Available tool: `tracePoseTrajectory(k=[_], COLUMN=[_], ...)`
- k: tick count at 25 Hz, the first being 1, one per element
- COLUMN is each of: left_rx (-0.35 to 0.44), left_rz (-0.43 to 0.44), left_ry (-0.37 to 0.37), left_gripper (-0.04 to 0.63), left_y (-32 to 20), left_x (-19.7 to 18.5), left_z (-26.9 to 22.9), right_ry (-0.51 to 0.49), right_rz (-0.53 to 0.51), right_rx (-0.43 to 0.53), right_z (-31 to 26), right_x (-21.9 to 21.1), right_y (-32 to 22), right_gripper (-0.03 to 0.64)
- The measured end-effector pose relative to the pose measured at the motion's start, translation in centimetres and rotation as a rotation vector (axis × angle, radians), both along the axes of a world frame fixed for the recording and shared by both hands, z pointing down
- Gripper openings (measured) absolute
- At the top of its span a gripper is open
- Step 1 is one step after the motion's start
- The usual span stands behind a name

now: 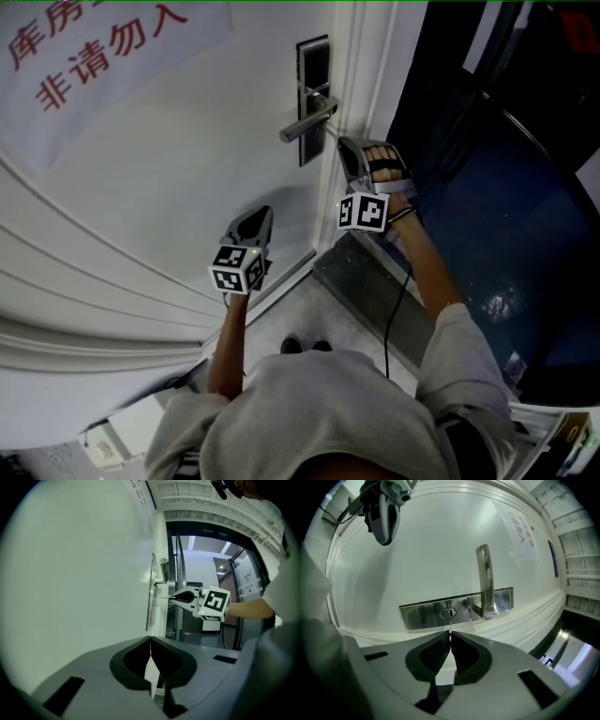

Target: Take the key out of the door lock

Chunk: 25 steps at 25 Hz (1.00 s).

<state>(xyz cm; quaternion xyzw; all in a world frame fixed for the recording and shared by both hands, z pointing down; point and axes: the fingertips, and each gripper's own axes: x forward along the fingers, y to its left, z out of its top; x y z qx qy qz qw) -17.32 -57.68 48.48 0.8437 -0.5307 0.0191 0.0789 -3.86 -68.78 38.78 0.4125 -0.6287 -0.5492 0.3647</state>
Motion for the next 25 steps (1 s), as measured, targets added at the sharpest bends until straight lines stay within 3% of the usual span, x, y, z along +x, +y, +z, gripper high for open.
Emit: tracePoseTrajectory(k=[6,16,21,25], left_rx=[0.003,-0.003,-0.020,-0.019], left_rz=[0.015,0.032,0.038,0.053], left_ry=[-0.006,-0.018,-0.033,-0.032], left_gripper=[0.018,0.018,0.018,0.018], left_y=[0.3,0.4,0.4,0.3], left_x=[0.8,1.7,2.4,3.3], left_z=[-0.1,0.3,0.9,1.1], right_ry=[-0.213,-0.800,-1.001,-1.087], right_rz=[0.020,0.046,0.059,0.082], right_rx=[-0.119,-0.435,-0.506,-0.532], right_z=[0.5,2.4,4.1,5.4], right_x=[1.7,5.5,7.5,8.9], right_y=[1.4,3.8,5.9,7.6], right_gripper=[0.029,0.029,0.029,0.029])
